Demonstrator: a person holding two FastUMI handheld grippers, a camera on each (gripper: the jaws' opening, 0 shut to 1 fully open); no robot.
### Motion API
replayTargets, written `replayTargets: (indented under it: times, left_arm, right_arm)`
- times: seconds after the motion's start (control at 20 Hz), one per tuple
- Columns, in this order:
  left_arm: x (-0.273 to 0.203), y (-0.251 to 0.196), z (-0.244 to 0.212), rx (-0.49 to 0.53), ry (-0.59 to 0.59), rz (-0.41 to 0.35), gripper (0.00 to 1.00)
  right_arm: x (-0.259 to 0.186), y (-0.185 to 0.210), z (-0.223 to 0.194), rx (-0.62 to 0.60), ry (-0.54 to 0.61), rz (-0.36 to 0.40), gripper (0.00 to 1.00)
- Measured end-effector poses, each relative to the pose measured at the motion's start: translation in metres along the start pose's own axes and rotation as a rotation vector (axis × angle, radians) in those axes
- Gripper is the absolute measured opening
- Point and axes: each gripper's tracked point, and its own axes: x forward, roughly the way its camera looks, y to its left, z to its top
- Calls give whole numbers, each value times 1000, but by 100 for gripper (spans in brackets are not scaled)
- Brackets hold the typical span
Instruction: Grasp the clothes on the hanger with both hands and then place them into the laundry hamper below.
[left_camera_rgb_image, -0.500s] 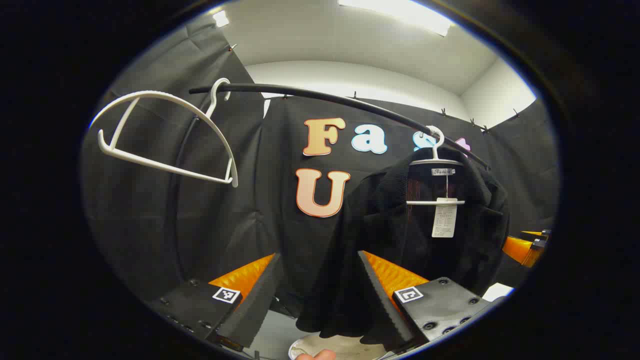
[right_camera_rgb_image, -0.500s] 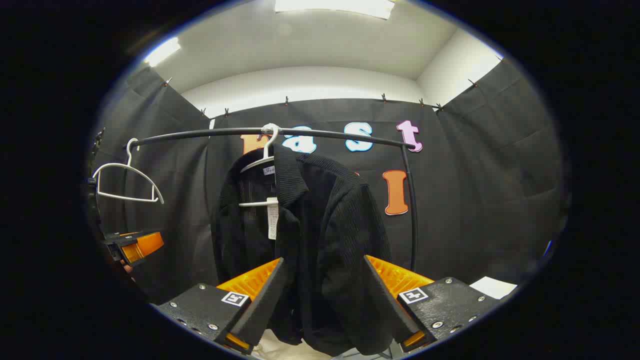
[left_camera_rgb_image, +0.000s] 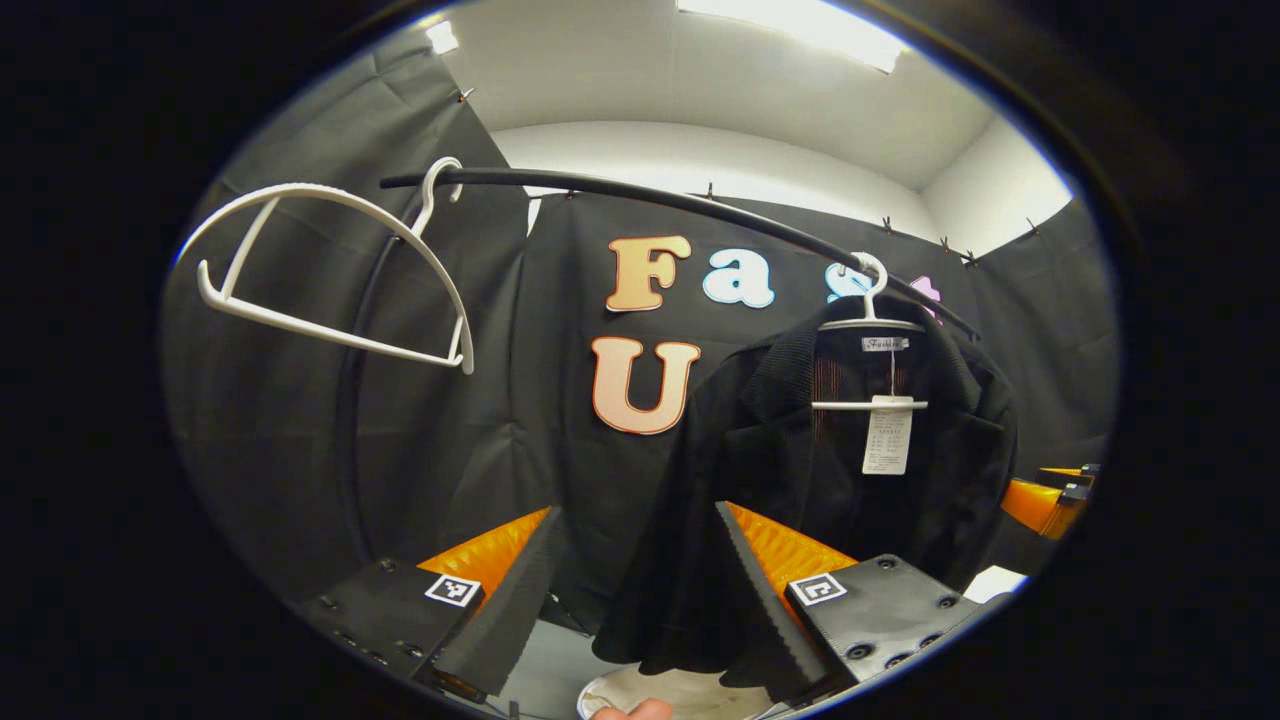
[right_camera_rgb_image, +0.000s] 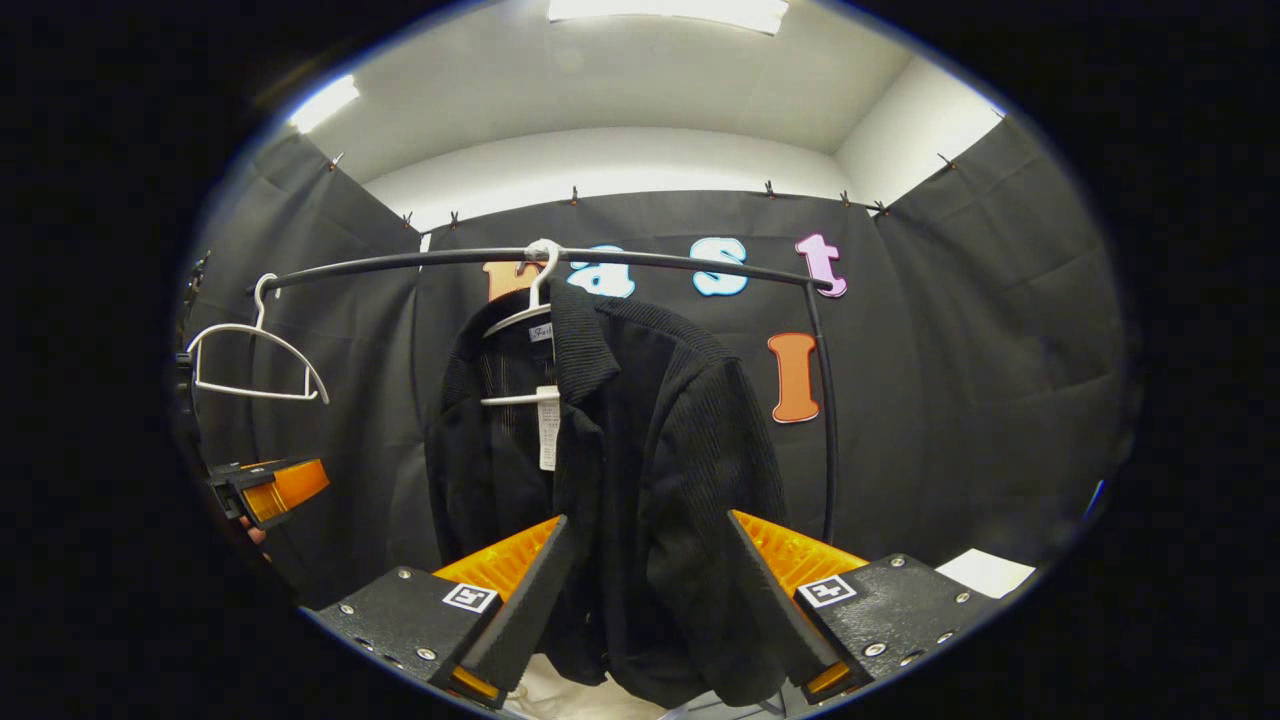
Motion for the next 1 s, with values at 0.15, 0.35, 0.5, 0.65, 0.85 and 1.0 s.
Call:
replayTargets:
  times: [0.15, 0.35, 0.5, 0.65, 0.85, 1.0]
  left_arm:
    - [-1, 0, 2, 3, -5, -1, 100]
    - [-4, 0, 3, 0, -9, -5, 100]
    - [-5, 2, 1, -11, -4, 0, 100]
    - [-5, 5, -2, -6, 3, 8, 96]
    - [-10, 9, -8, -16, 18, 18, 100]
    - [-12, 15, -9, -17, 24, 27, 96]
  right_arm:
    - [-2, 3, 0, 1, 3, 6, 94]
    - [-4, 4, 0, -4, 3, 11, 99]
    - [-5, 6, -1, -2, 5, 13, 94]
    - [-4, 7, -8, -4, 22, 16, 94]
    - [3, 21, -18, 21, 52, 53, 99]
    - [17, 32, -24, 13, 62, 76, 99]
